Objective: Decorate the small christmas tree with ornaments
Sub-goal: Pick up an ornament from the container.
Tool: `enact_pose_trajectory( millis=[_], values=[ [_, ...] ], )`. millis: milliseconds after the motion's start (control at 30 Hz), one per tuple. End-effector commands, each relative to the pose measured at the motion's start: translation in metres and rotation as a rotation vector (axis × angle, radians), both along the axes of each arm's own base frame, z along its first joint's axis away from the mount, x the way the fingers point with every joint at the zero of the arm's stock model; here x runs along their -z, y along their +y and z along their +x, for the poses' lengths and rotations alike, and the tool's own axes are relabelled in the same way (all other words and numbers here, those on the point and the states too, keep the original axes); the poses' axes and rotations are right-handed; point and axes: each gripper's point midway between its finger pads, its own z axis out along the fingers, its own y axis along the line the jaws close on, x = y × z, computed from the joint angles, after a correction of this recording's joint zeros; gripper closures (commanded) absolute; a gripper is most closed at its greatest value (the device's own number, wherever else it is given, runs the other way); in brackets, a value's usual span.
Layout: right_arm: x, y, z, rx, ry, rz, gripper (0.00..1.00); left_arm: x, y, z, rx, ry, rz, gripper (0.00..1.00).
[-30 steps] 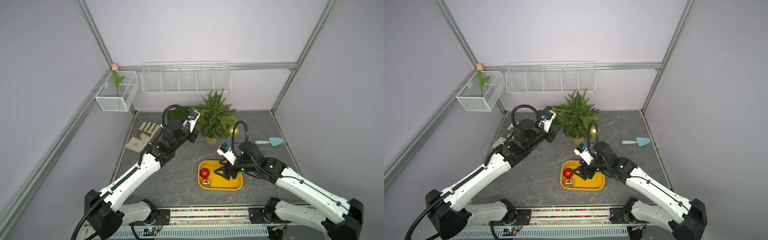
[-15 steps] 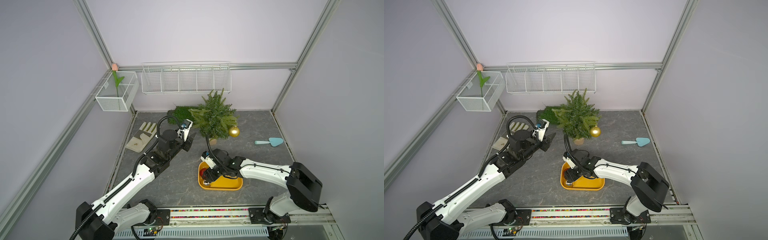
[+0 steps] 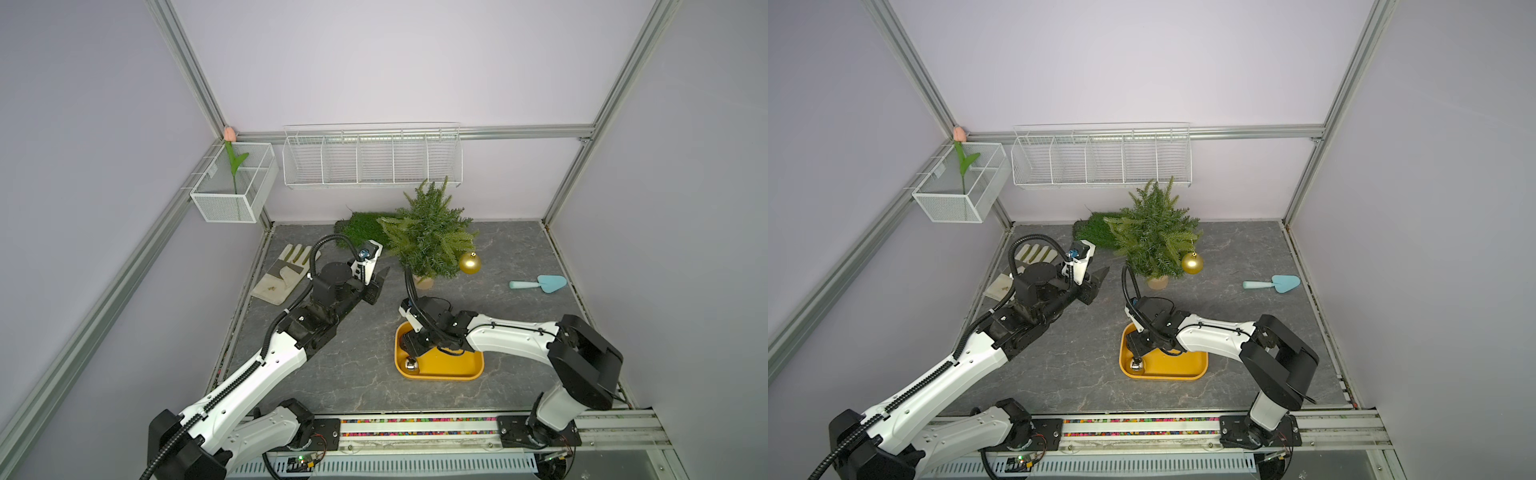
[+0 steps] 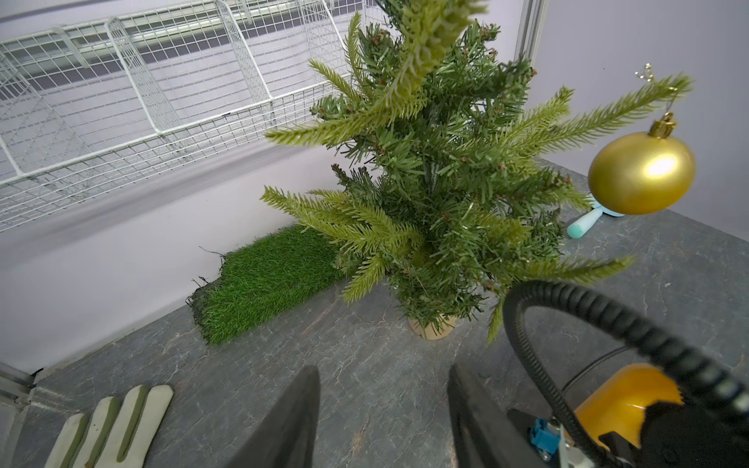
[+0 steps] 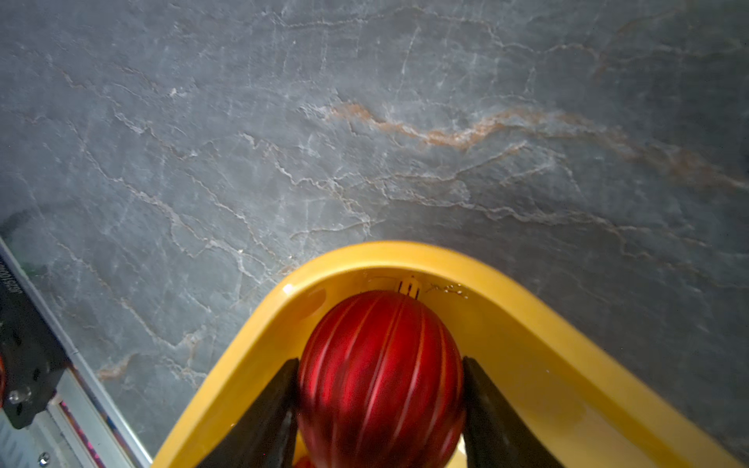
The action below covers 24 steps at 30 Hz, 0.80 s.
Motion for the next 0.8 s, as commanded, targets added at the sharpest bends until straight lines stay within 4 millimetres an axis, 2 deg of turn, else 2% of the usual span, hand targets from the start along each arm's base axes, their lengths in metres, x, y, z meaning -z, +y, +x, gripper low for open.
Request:
enact_pose_trajectory(
  millis=[0,133,233,433,633,767],
  values=[
    [-0.042,-0.007,-0.002,-0.005,-0.074,0.056,0.46,-0.009,0.002,0.0,-0.006,-0.02,-0.038,0.47],
    [-0.087,-0.019,-0.011,-0.067,-0.162,0.103,0.45,-0.021,-0.005,-0.003,0.042,-0.053,-0.067,0.47],
    [-0.12,-0.034,-0.013,-0.095,-0.22,0.135,0.45,-0.038,-0.013,-0.01,0.105,-0.102,-0.108,0.47],
    [-0.203,-0.057,-0.015,-0.186,-0.346,0.335,0.45,-0.074,-0.027,-0.022,0.217,-0.179,-0.153,0.46],
    [-0.272,-0.082,-0.001,-0.214,-0.468,0.439,0.46,-0.101,-0.039,-0.035,0.327,-0.24,-0.128,0.45],
    [-0.312,-0.091,0.007,-0.249,-0.527,0.569,0.46,-0.122,-0.052,-0.06,0.485,-0.351,-0.121,0.44]
  ],
)
